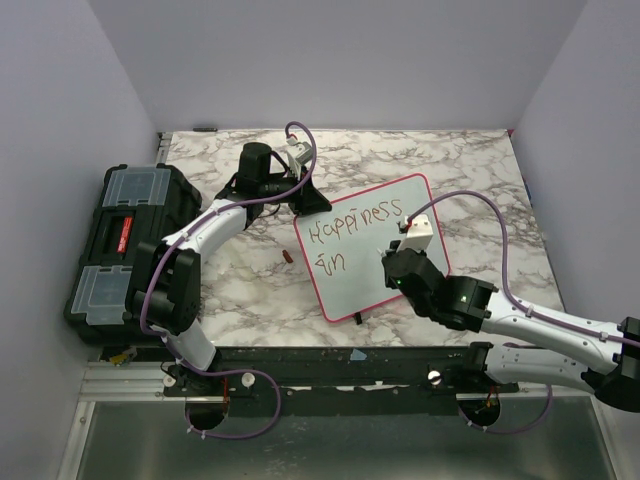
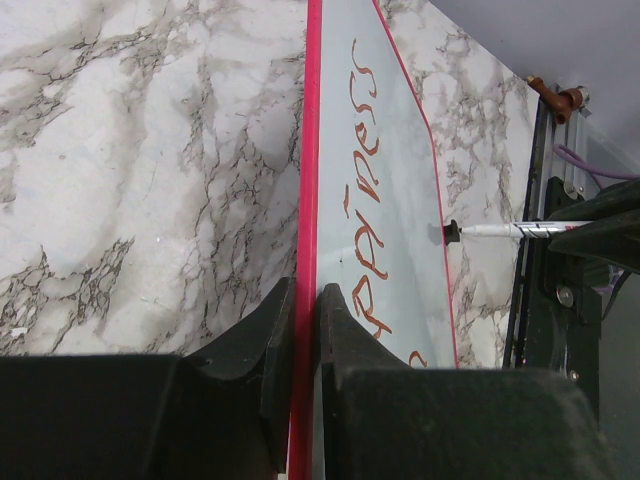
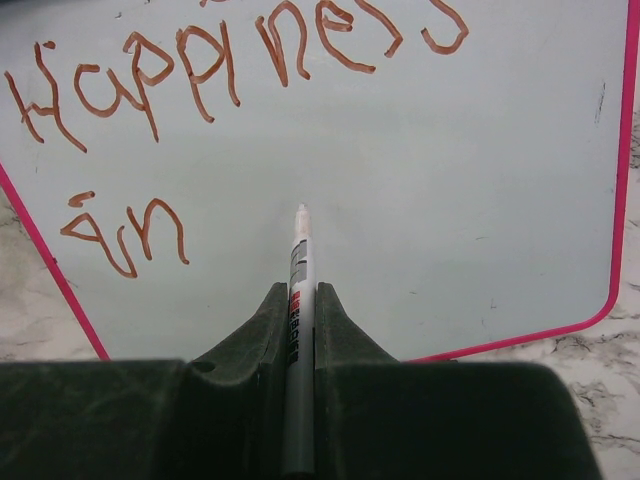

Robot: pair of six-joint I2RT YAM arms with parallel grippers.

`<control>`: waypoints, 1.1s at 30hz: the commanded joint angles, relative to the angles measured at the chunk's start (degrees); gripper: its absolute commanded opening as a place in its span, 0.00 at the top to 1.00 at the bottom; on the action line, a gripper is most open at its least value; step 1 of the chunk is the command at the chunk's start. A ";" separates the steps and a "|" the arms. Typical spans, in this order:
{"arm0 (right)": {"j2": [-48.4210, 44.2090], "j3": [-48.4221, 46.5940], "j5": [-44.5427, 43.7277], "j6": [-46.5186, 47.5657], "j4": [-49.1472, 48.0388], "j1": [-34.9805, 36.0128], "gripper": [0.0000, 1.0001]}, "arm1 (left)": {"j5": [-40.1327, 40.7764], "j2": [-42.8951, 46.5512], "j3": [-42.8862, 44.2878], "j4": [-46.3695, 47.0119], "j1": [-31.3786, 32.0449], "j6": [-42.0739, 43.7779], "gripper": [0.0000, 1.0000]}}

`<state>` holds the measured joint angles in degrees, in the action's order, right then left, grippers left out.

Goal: Write a sentence on the whiteboard

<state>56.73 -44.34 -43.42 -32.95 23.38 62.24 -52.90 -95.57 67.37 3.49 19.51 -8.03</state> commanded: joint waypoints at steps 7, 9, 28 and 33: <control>0.42 0.06 0.25 1.10 -1.52 -0.12 0.99 | 3.36 0.34 1.27 1.79 -0.08 3.11 1.00; 0.96 -0.22 0.56 1.35 -2.05 -0.15 0.99 | 3.45 0.27 1.27 1.79 -0.08 3.11 1.00; 4.56 -1.70 -0.75 2.35 -4.90 -0.16 0.99 | 3.65 0.35 1.26 1.79 -0.09 3.30 1.00; 6.03 -1.99 -1.89 2.53 -6.84 -0.19 0.99 | 3.51 0.30 1.27 1.79 -0.08 3.37 1.00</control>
<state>61.49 -44.56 -42.63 -30.94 19.27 62.24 -52.53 -95.57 67.37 3.46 19.51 -8.01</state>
